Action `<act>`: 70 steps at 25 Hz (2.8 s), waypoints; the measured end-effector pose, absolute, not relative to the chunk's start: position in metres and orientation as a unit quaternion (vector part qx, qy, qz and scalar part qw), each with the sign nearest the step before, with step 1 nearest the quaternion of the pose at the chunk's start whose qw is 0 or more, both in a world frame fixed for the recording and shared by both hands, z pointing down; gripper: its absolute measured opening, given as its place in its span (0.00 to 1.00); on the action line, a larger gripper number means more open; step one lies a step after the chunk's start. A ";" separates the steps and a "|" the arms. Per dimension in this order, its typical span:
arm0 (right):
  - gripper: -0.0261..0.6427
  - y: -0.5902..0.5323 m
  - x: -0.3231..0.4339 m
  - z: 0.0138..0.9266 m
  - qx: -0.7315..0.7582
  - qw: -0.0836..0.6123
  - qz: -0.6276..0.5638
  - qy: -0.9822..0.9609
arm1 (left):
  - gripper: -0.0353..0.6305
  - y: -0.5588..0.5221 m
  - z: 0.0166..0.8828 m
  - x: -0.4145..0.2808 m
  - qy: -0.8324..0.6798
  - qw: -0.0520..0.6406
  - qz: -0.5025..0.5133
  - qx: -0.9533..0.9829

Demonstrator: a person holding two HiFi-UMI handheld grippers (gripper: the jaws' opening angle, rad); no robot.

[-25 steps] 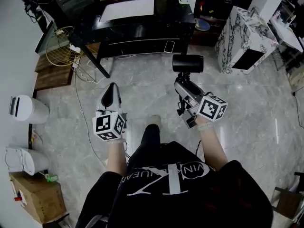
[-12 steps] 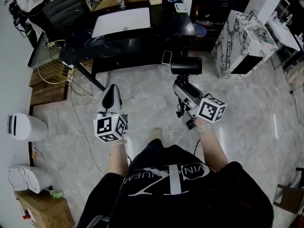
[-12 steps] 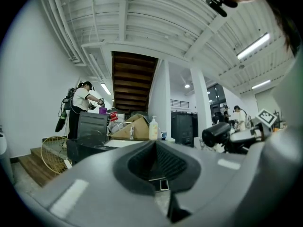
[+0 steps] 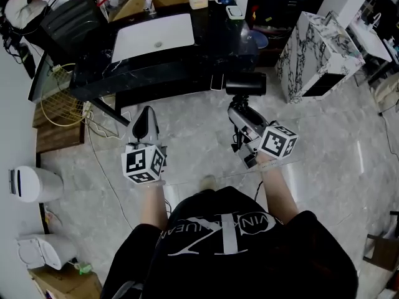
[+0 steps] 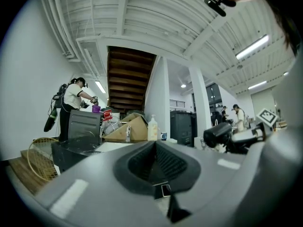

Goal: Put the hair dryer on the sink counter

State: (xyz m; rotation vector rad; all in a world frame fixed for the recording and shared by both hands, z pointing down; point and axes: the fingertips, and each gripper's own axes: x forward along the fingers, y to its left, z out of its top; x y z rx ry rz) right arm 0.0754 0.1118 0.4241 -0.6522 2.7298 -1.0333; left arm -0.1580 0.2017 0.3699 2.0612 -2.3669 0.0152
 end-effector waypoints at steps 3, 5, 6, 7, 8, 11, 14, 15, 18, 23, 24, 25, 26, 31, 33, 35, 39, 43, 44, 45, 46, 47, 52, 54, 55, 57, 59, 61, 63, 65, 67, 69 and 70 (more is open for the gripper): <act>0.45 0.091 0.064 0.425 -0.224 0.079 -0.345 0.908 | 0.05 0.176 0.370 -0.170 -0.748 0.000 0.005 0.664; 0.45 0.078 0.056 0.426 -0.230 0.082 -0.346 0.906 | 0.05 0.160 0.370 -0.179 -0.745 -0.001 0.006 0.668; 0.45 0.072 0.052 0.426 -0.233 0.083 -0.346 0.905 | 0.05 0.152 0.370 -0.184 -0.743 -0.001 0.005 0.669; 0.45 0.067 0.049 0.426 -0.235 0.083 -0.346 0.904 | 0.05 0.145 0.370 -0.188 -0.742 0.000 0.004 0.670; 0.45 0.061 0.046 0.427 -0.236 0.083 -0.347 0.904 | 0.05 0.138 0.370 -0.191 -0.741 0.001 0.003 0.672; 0.45 0.051 0.040 0.433 -0.243 0.079 -0.351 0.901 | 0.05 0.123 0.379 -0.195 -0.733 0.010 0.004 0.680; 0.45 0.046 0.037 0.443 -0.251 0.070 -0.358 0.897 | 0.05 0.116 0.393 -0.198 -0.729 0.024 0.008 0.684; 0.45 0.045 0.036 0.446 -0.252 0.068 -0.360 0.896 | 0.05 0.114 0.396 -0.199 -0.729 0.028 0.008 0.684; 0.45 0.037 0.034 0.450 -0.253 0.063 -0.364 0.894 | 0.05 0.106 0.403 -0.202 -0.730 0.037 0.006 0.683; 0.45 0.022 0.025 0.455 -0.247 0.052 -0.368 0.895 | 0.05 0.093 0.410 -0.207 -0.731 0.041 0.009 0.681; 0.45 0.016 0.022 0.455 -0.245 0.052 -0.367 0.896 | 0.05 0.088 0.409 -0.211 -0.732 0.039 0.008 0.680; 0.45 0.009 0.018 0.455 -0.244 0.054 -0.366 0.896 | 0.05 0.082 0.407 -0.215 -0.734 0.037 0.008 0.678; 0.45 0.002 0.013 0.454 -0.243 0.055 -0.366 0.897 | 0.05 0.076 0.406 -0.220 -0.735 0.035 0.008 0.677; 0.45 -0.039 -0.010 0.447 -0.228 0.056 -0.367 0.900 | 0.05 0.039 0.396 -0.241 -0.743 0.025 0.007 0.669; 0.45 -0.058 -0.017 0.444 -0.222 0.051 -0.367 0.902 | 0.05 0.020 0.392 -0.245 -0.744 0.023 0.007 0.668; 0.45 -0.076 -0.023 0.444 -0.222 0.040 -0.370 0.901 | 0.05 0.001 0.391 -0.244 -0.740 0.023 0.010 0.672; 0.45 -0.111 -0.036 0.447 -0.224 0.019 -0.377 0.899 | 0.05 -0.036 0.393 -0.250 -0.737 0.025 0.018 0.675; 0.45 -0.143 -0.045 0.451 -0.225 0.002 -0.385 0.895 | 0.05 -0.069 0.393 -0.258 -0.740 0.028 0.016 0.672; 0.45 -0.151 -0.046 0.452 -0.226 -0.004 -0.385 0.895 | 0.05 -0.078 0.393 -0.257 -0.739 0.027 0.016 0.673; 0.45 -0.158 -0.046 0.453 -0.227 -0.009 -0.384 0.895 | 0.05 -0.086 0.392 -0.257 -0.738 0.026 0.017 0.674; 0.45 -0.166 -0.048 0.455 -0.228 -0.014 -0.384 0.895 | 0.05 -0.095 0.392 -0.257 -0.737 0.025 0.018 0.675; 0.45 -0.173 -0.049 0.456 -0.228 -0.017 -0.385 0.894 | 0.05 -0.103 0.392 -0.257 -0.736 0.023 0.021 0.676; 0.45 -0.208 -0.054 0.464 -0.229 -0.028 -0.396 0.889 | 0.05 -0.142 0.394 -0.257 -0.732 0.023 0.025 0.681; 0.45 -0.222 -0.056 0.465 -0.229 -0.033 -0.399 0.887 | 0.05 -0.156 0.394 -0.256 -0.731 0.023 0.025 0.682; 0.45 -0.228 -0.057 0.466 -0.229 -0.035 -0.401 0.886 | 0.05 -0.163 0.395 -0.256 -0.730 0.024 0.026 0.683; 0.45 -0.240 -0.058 0.470 -0.231 -0.041 -0.407 0.883 | 0.05 -0.176 0.397 -0.254 -0.729 0.027 0.028 0.684; 0.45 -0.247 -0.059 0.473 -0.231 -0.050 -0.412 0.880 | 0.05 -0.185 0.399 -0.251 -0.726 0.029 0.030 0.686; 0.45 -0.256 -0.061 0.476 -0.232 -0.058 -0.413 0.879 | 0.05 -0.194 0.400 -0.248 -0.723 0.029 0.031 0.689; 0.45 -0.264 -0.065 0.478 -0.235 -0.065 -0.414 0.877 | 0.05 -0.201 0.402 -0.246 -0.721 0.031 0.036 0.691; 0.45 -0.269 -0.068 0.481 -0.236 -0.072 -0.419 0.874 | 0.05 -0.205 0.406 -0.245 -0.720 0.035 0.042 0.692; 0.45 -0.275 -0.073 0.483 -0.236 -0.077 -0.422 0.872 | 0.05 -0.211 0.408 -0.247 -0.719 0.040 0.047 0.692; 0.45 -0.284 -0.079 0.483 -0.236 -0.079 -0.425 0.870 | 0.05 -0.220 0.407 -0.251 -0.718 0.041 0.050 0.693; 0.45 -0.288 -0.081 0.484 -0.236 -0.081 -0.426 0.870 | 0.05 -0.226 0.407 -0.253 -0.717 0.041 0.051 0.694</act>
